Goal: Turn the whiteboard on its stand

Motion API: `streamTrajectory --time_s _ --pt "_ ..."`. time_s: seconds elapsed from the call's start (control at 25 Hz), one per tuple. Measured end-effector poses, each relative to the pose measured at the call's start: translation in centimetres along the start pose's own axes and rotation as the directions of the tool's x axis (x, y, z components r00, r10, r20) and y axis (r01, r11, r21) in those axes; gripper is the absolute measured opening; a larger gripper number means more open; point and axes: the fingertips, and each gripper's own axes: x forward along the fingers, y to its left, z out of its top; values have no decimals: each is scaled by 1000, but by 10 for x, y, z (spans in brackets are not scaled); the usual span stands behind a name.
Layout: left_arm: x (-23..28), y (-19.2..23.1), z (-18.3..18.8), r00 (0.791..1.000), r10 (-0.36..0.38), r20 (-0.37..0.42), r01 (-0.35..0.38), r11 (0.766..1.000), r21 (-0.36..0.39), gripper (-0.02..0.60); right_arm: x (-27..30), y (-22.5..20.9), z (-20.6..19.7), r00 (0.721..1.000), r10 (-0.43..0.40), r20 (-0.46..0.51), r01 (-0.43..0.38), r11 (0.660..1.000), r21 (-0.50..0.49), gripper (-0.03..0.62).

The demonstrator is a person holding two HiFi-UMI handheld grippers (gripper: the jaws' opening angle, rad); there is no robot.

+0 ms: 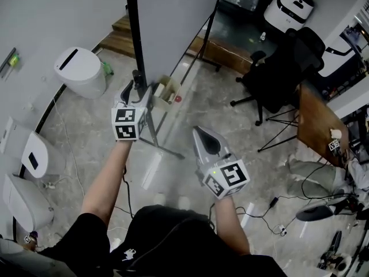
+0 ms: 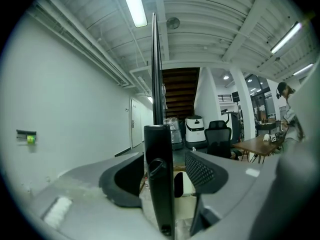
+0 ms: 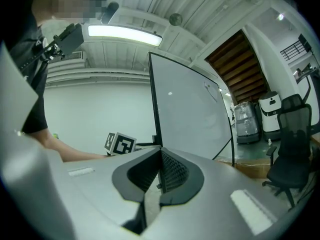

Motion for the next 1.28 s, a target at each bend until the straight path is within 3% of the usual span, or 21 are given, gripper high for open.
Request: streamTrajectory --time_s 0.44,0.68,1.28 --pt "26 8 -20 999 3 -44 -3 1000 9 276 8 10 -4 1000 3 -16 -3 1000 -14 9" --pt "31 7 -12 999 0 -35 0 1000 1 212 -3 4 -5 999 -28 -15 28 1000 -14 9" --pt "29 5 -11 999 -25 -45 23 999 -49 198 -17 5 -3 998 -57 -3 57 998 -11 9"
